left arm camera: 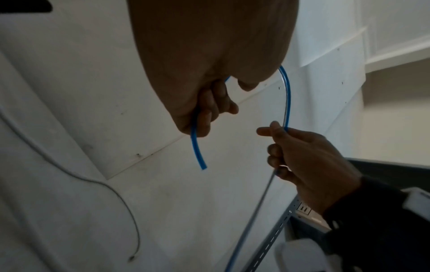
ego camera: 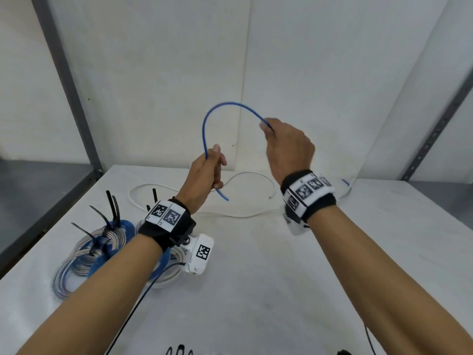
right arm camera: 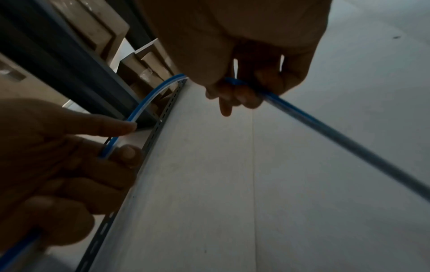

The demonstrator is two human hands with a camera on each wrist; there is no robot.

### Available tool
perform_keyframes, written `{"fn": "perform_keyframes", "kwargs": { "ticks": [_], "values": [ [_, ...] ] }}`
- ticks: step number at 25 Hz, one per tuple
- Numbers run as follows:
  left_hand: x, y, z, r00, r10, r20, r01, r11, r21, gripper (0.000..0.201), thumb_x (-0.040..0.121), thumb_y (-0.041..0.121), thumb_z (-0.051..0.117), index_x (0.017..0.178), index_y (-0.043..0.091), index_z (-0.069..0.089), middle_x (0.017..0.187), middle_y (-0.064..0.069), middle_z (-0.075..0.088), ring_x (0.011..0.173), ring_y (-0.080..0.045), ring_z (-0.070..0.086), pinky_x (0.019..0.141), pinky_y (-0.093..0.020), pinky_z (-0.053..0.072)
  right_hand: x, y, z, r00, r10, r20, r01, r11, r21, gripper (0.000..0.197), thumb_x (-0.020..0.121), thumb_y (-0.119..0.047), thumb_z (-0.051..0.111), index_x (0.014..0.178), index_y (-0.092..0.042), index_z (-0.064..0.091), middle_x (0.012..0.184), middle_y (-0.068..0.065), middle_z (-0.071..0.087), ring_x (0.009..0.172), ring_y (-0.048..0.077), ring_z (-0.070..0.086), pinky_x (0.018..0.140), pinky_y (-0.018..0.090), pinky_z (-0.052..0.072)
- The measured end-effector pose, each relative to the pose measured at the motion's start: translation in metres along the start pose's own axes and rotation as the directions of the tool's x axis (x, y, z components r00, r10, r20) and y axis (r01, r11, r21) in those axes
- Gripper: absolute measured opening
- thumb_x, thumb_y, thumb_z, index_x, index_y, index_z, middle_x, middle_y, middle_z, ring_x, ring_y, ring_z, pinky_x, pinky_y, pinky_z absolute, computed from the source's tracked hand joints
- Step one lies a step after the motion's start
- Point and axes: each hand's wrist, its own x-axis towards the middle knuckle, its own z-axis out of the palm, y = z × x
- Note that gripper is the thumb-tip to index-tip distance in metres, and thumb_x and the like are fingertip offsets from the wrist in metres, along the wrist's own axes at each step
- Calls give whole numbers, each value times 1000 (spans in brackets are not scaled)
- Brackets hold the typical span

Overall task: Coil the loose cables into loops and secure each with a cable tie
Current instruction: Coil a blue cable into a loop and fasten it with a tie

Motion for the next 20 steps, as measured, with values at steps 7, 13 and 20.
{"fn": "perform_keyframes", "kwargs": {
  "ticks": [7, 13, 20],
  "values": [
    [6, 6, -12, 980, -100, -173, 93, 995, -48, 43, 111, 36, 32, 111, 10, 66, 81, -2, 49, 81, -19, 60, 78, -35, 61, -16, -8, 36, 954, -6, 300, -38, 989, 141, 39, 110, -33, 34, 117, -12, 65, 103, 12, 67, 100, 36, 63, 84, 41, 42],
    [7, -9, -11, 955, -273, -118, 165, 816, -553, 41, 110, 26, 41, 115, -8, 63, 87, -7, 45, 71, -18, 68, 79, -37, 64, -55, 1, 74, 925, 104, 366, -347, 624, 701, 36, 107, -40, 45, 81, -39, 69, 71, 1, 61, 63, 12, 52, 65, 36, 49],
    [18, -39, 2, 931, -358, -75, 224, 720, -657, 44, 111, 20, 39, 115, -16, 64, 108, -17, 50, 91, -28, 73, 80, -34, 64, -63, -8, 90, 892, 150, 426, -451, 297, 842, 19, 100, -19, 62, 103, -9, 78, 79, 0, 72, 71, 11, 65, 72, 29, 58]
  ]
}}
